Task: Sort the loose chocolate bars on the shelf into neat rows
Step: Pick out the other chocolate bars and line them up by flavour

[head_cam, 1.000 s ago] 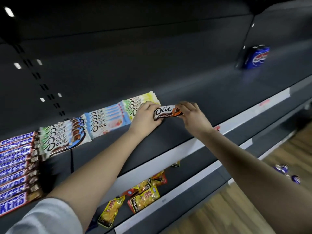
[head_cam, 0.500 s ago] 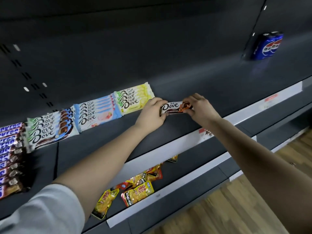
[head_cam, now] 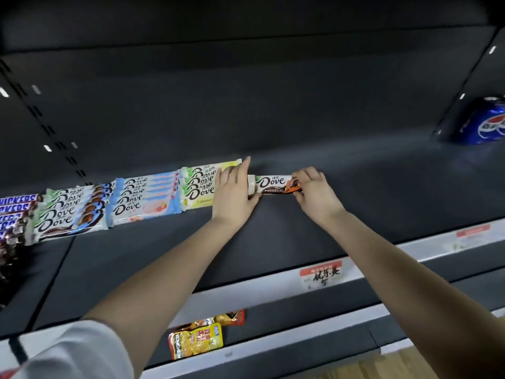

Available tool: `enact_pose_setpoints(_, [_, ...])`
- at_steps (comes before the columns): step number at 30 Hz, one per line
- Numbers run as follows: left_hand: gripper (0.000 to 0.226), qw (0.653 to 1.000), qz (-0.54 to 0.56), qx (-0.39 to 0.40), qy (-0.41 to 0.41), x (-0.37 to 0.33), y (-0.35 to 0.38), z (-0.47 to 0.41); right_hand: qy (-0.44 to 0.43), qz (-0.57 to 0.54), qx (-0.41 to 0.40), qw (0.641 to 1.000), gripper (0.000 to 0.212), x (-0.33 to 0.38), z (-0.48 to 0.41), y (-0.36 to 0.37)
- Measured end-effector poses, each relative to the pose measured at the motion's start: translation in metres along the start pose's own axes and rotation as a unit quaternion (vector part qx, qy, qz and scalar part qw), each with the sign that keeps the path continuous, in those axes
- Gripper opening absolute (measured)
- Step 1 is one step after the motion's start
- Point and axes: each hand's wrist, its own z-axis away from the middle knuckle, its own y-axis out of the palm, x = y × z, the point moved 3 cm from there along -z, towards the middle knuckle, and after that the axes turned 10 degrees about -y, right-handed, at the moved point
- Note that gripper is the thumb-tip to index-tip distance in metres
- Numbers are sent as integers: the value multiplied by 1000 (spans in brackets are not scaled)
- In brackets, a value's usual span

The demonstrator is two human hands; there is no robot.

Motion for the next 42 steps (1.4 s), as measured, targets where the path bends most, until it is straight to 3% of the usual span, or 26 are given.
enact_pose_setpoints(5, [84,990,-50,5,-133,9,7,-6,-4,9,-4,1000,41,-10,-27,9])
enact_pose_setpoints(17, [74,983,-122,44,-127,6,13,-8,15,-24,-65,998,41,-11,-61,28])
enact_pose_setpoints(22, [50,993,-102,48,-35,0,12,-7,26,-47,-87,995,23,-13,-62,28])
enact_pose_setpoints(25, [41,992,-111,45,-47,0,12,-7,29,-36,-82,996,17,-14,-62,28])
enact_pose_setpoints(30, [45,987,-123,51,-87,1,13,-9,31,-46,-84,995,16,-14,-62,29])
enact_pose_setpoints(42, [42,986,-137,65,-63,2,13,-8,20,-21,-94,995,18,-17,-63,32])
